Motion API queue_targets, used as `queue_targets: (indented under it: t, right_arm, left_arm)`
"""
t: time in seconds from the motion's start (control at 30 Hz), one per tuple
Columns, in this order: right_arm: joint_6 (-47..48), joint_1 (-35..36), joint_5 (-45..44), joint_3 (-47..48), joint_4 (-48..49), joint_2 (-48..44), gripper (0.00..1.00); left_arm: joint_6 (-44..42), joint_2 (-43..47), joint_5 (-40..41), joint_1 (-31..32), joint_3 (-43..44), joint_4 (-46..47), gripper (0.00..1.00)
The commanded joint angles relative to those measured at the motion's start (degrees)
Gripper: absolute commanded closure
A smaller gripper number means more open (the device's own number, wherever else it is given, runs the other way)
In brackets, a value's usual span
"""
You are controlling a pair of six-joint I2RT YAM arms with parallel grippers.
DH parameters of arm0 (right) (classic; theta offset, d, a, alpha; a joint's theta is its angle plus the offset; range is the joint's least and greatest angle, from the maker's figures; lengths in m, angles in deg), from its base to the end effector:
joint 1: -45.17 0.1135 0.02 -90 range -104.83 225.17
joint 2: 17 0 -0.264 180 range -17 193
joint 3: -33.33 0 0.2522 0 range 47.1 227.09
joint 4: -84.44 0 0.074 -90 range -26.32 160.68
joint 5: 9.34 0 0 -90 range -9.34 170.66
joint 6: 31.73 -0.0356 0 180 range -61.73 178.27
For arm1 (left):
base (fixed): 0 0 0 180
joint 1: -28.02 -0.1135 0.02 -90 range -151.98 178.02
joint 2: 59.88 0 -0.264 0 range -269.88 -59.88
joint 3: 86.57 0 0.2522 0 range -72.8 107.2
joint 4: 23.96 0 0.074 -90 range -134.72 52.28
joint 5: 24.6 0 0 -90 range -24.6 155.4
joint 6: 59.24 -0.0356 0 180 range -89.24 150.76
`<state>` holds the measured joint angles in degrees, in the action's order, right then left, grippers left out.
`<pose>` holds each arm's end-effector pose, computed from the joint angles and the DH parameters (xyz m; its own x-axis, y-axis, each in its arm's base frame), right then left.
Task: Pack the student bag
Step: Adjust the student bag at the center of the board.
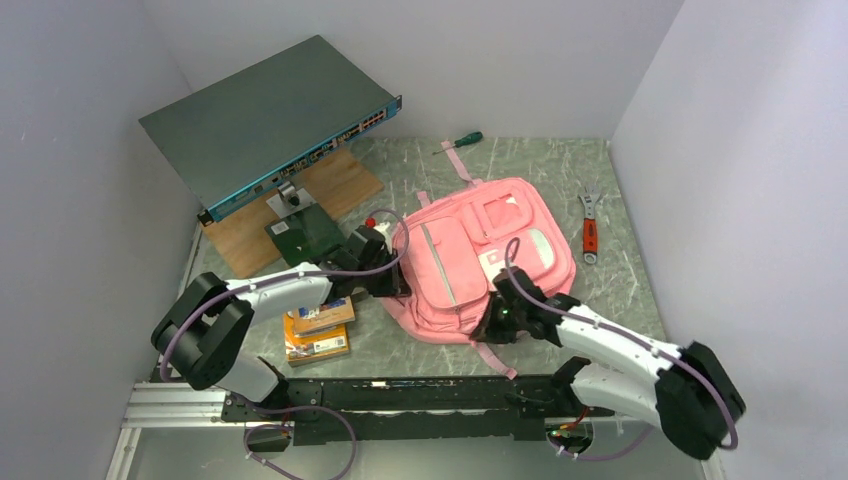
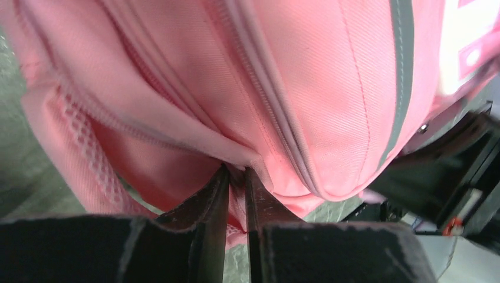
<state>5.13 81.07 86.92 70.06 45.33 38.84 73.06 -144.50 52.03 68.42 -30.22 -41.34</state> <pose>0.1335 0.1015 0.1564 -0.9166 0.3183 -0.2418 0.1734 0.8616 0.4770 0.2180 -0.1964 0.1792 -0.9100 -0.0853 -0.4057 0.1909 0.7824 -0.5928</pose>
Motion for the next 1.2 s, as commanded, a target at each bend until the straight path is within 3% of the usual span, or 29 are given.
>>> queue_targets:
  t: [0.0, 0.13, 0.2, 0.3, 0.37, 0.5, 0.63, 0.73, 0.83, 0.93, 1.1, 1.17]
  right_arm:
    - [-7.44, 7.34, 17.79, 8.59, 22.22, 5.97, 1.0]
    - [-8.29, 5.13, 15.4, 7.08, 24.65, 6.48, 1.0]
    - [-7.79, 3.3, 16.64, 5.15, 24.73, 6.57, 1.0]
    - [-4.58, 2.08, 17.12, 4.71, 20.7, 5.75, 0.79]
    - [-1.09, 2.02, 15.6, 6.47, 14.63, 4.61, 0.7]
    - [2.84, 1.99, 5.69, 10.03, -1.15, -0.58, 0.5]
    - [1.29, 0.35, -3.15, 11.63, -9.71, -4.1, 0.41]
    - [-1.19, -2.59, -7.72, 10.38, -12.98, -5.66, 0.4]
    - [-2.38, -5.69, -7.93, 8.02, -11.58, -7.33, 0.41]
    - [-2.86, -6.83, -7.58, 5.49, -8.16, -9.27, 0.42]
    - [-1.66, -7.01, -7.17, 4.02, -7.63, -10.24, 0.43]
    - [-1.07, -7.06, -7.04, 3.22, -7.77, -10.97, 0.43]
  left_arm:
    - [4.16, -0.83, -3.9, 2.74, -0.01, 8.34, 0.82]
    - [3.21, 0.4, -3.25, 3.45, 0.23, 6.8, 0.8]
    - [0.45, 2.34, -1.28, 3.45, 1.23, 2.45, 0.68]
    - [-3.5, 8.03, 3.51, 3.45, 1.64, -2.98, 0.41]
    - [-5.45, 12.05, 5.31, 3.4, 1.45, -5.07, 0.24]
    - [-7.04, 16.49, 4.18, 3.92, 1.6, -7.2, 0.11]
    - [-6.14, 15.67, 5.03, 9.44, 3.74, -9.05, 0.12]
    - [-5.35, 11.49, 7.61, 16.45, 6.6, -10.57, 0.17]
    - [-4.43, 5.59, 8.89, 21.51, 10.09, -10.77, 0.28]
    - [-3.69, -1.33, 8.29, 24.74, 14.51, -10.61, 0.31]
    - [-1.49, -12.02, 8.76, 27.01, 22.5, -15.07, 0.48]
    - [-0.13, -13.73, 8.99, 27.19, 23.12, -15.47, 0.49]
